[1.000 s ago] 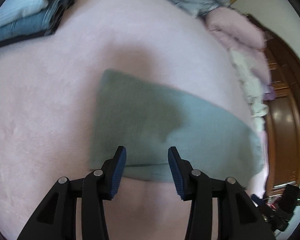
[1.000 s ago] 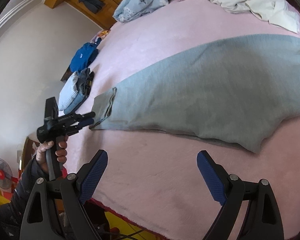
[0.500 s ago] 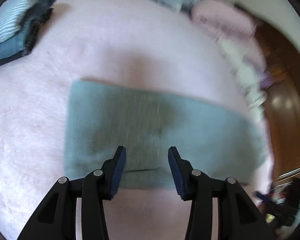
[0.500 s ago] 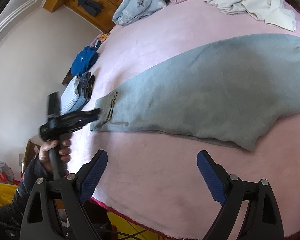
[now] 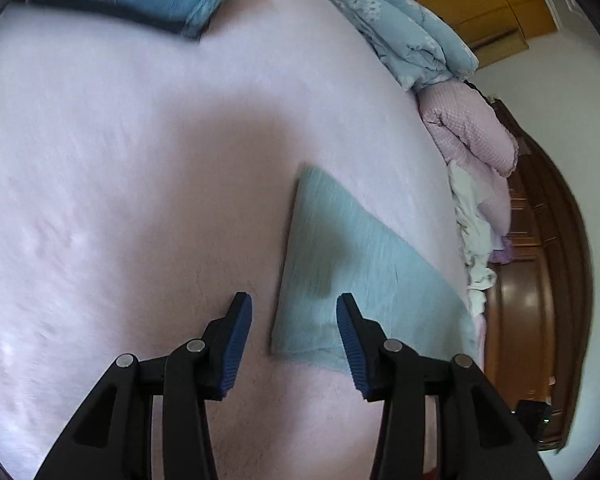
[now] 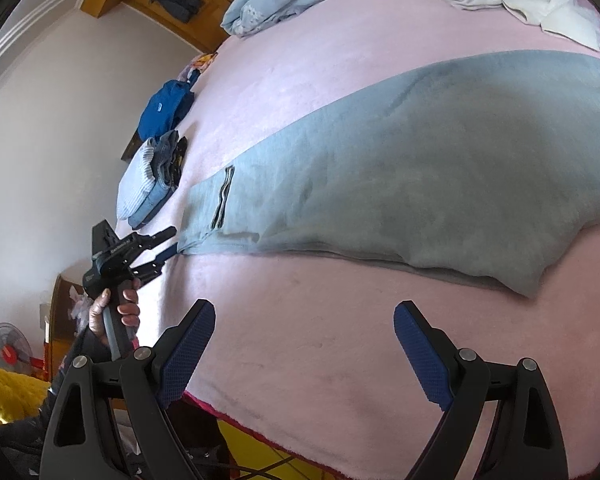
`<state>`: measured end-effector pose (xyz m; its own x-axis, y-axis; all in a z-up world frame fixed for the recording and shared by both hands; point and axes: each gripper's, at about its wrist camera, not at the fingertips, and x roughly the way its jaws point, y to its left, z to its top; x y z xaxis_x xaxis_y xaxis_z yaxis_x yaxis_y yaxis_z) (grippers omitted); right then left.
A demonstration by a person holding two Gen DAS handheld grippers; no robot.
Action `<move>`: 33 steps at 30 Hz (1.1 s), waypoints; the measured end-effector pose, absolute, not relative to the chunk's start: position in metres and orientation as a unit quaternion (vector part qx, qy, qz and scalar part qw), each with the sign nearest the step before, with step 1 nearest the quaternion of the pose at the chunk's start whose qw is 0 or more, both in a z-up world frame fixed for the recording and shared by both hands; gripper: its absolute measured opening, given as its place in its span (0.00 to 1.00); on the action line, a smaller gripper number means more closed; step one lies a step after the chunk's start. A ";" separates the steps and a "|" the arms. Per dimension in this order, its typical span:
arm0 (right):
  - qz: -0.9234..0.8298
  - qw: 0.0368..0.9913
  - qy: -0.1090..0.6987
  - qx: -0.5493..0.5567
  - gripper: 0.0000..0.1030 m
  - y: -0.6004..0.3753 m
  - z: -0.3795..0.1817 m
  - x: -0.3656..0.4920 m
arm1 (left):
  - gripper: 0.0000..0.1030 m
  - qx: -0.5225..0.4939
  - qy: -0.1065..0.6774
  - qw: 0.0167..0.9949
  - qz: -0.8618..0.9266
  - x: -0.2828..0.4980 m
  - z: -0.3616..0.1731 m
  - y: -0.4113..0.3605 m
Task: Fold clothes
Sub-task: 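Grasp the folded end of the grey strip with the left gripper and lift it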
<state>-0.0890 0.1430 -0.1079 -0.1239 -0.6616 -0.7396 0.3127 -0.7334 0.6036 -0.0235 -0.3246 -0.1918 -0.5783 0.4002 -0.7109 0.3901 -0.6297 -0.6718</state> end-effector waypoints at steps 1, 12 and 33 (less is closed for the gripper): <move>-0.732 0.332 -0.156 0.575 0.89 0.142 -0.109 -0.090 | 0.39 -0.459 -0.439 0.010 0.772 -0.025 -0.197 -0.324; -0.723 0.334 -0.140 0.588 0.89 0.121 -0.115 -0.088 | 0.35 -0.436 -0.543 0.072 0.714 -0.036 -0.227 -0.336; -0.800 0.197 -0.206 0.528 0.87 0.262 -0.106 -0.137 | 0.09 -0.446 -0.448 0.066 0.772 -0.054 -0.160 -0.306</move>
<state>-0.1372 0.2617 -0.1055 -0.3646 -0.5320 -0.7642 0.0977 -0.8380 0.5368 -0.0541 -0.3063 -0.1601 -0.5934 0.5020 -0.6292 0.2978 -0.5893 -0.7510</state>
